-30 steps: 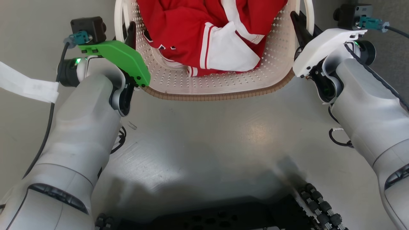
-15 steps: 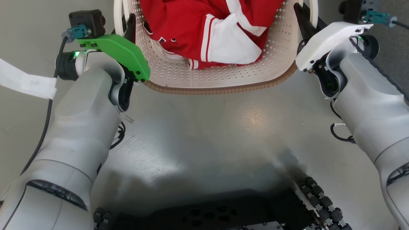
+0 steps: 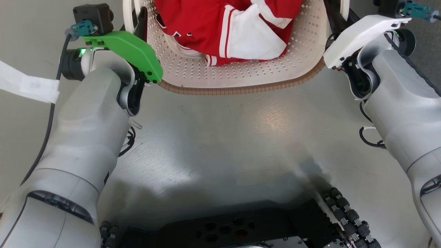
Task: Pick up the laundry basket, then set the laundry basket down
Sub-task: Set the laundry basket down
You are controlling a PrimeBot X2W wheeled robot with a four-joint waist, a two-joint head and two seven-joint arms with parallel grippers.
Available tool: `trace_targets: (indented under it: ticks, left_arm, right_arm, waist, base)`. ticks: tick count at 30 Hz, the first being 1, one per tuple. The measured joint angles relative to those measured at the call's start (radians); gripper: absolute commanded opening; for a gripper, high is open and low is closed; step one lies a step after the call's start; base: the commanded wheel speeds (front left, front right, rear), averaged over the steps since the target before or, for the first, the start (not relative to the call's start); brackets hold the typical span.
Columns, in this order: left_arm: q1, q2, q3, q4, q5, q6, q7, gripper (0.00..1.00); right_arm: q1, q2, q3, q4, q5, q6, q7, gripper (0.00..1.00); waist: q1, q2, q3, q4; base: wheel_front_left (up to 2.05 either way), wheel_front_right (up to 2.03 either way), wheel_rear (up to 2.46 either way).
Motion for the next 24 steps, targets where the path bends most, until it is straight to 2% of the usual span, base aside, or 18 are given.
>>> trace_targets:
  ticks: [5,6,7,8,9,10,24]
  left_arm:
    - [-0.004,0.0,-0.002,-0.004,0.0,0.0,0.0,0.0]
    - [-0.004,0.0,-0.001,-0.004,0.0,0.0,0.0,0.0]
    - [-0.005,0.0,-0.001,-0.004,0.0,0.0,0.0,0.16]
    - [-0.005,0.0,-0.001,-0.003,0.0,0.0,0.0,0.4]
    - [-0.005,0.001,-0.001,-0.001,0.0,0.0,0.0,0.64]
    - [-0.005,0.002,-0.001,0.002,0.0,0.0,0.0,1.0]
    - [-0.005,0.004,-0.001,0.007,0.0,0.0,0.0,1.0]
  right_arm:
    - [0.0,0.0,-0.017,-0.003,-0.013,0.0,0.0,0.0]
    - [0.0,0.0,-0.021,-0.004,-0.015,0.0,0.0,0.16]
    - [0.0,0.0,-0.026,-0.005,-0.018,0.0,0.0,0.41]
    - [0.0,0.0,-0.032,-0.008,-0.02,0.002,0.0,0.73]
    - [0.0,-0.001,-0.04,-0.009,-0.02,0.002,-0.001,1.0]
    - [0.0,-0.004,-0.045,-0.009,-0.02,0.001,-0.001,1.0]
    - [0.005,-0.008,-0.089,-0.005,-0.063,-0.002,-0.004,1.0]
  waist:
    - [0.0,0.0,0.004,0.001]
    - [0.0,0.0,0.004,0.001]
    - [0.0,0.0,0.004,0.001]
    - [0.0,0.0,0.005,0.001]
    - [0.0,0.0,0.005,0.001]
    - [0.0,0.0,0.005,0.001]
    - [0.0,0.0,-0.011,0.004]
  base:
    - [0.0,0.0,0.0]
    - [0.0,0.0,0.0]
    - [0.0,0.0,0.0]
    - [0.0,0.0,0.0]
    - [0.0,0.0,0.0]
    - [0.0,0.0,0.0]
    - [0.0,0.0,0.0]
